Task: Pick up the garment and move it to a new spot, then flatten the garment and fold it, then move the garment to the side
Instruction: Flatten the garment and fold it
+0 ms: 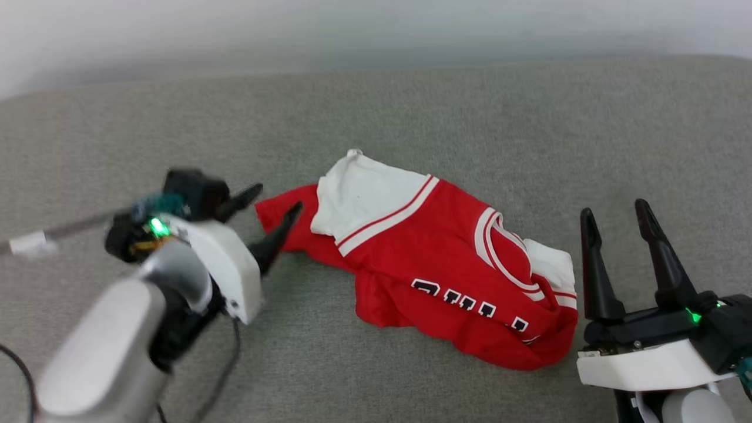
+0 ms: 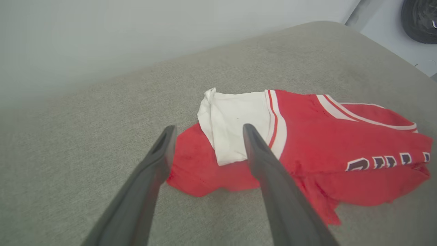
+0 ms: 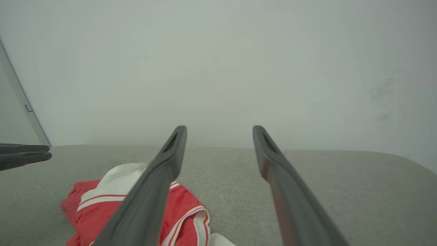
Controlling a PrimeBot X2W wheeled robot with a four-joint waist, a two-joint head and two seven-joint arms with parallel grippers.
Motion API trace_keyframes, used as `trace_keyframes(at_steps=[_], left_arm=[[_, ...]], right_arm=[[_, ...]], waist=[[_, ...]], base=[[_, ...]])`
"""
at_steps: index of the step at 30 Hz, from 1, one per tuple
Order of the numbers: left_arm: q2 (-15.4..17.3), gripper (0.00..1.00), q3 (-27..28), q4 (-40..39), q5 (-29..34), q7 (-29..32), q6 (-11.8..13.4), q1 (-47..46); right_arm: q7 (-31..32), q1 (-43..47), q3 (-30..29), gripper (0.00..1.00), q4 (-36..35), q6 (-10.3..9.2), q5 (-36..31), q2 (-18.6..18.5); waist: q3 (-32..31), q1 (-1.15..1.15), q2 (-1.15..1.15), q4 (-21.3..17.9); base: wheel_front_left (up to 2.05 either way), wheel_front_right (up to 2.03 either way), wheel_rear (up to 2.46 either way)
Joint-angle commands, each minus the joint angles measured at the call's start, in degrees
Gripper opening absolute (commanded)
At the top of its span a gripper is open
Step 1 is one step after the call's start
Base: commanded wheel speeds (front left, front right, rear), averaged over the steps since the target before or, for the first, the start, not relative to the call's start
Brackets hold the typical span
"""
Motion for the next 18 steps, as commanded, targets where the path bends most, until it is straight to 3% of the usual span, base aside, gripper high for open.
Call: trace_keyframes(at_steps=[1,5,8,13,18], left_arm=[[2.27,1.00,-0.87,0.44,-1.63,3.58,0.01,-3.16],[6.18,1.00,-4.59,3.27,-8.35,16.41,-0.03,-9.91],[9.44,1.00,-6.74,5.89,-8.68,23.01,-0.03,-14.36],[10.61,1.00,-8.75,9.58,-11.33,30.78,-0.05,-18.21],[10.06,1.00,-9.17,11.90,-15.04,33.80,-0.06,-19.65]], right_arm=[[-0.10,-1.03,0.56,1.00,-0.13,-0.02,0.14,0.15],[-0.10,-2.19,0.94,1.00,-0.33,-0.02,0.91,0.14],[-0.10,-3.20,1.51,1.00,-0.24,-0.02,1.31,0.14],[-0.10,-4.13,1.34,1.00,-0.39,-0.02,2.35,0.14],[-0.10,-4.87,1.33,1.00,-0.54,-0.02,2.71,0.14]], waist=[[2.39,0.00,0.00,-1.35],[4.78,0.00,0.00,-2.60],[6.45,0.00,0.00,-3.64],[9.00,0.00,0.00,-4.59],[11.19,0.00,0.00,-5.22]], base=[[0.00,0.00,0.00],[0.00,0.00,0.00],[0.00,0.00,0.00],[0.00,0.00,0.00],[0.00,0.00,0.00]])
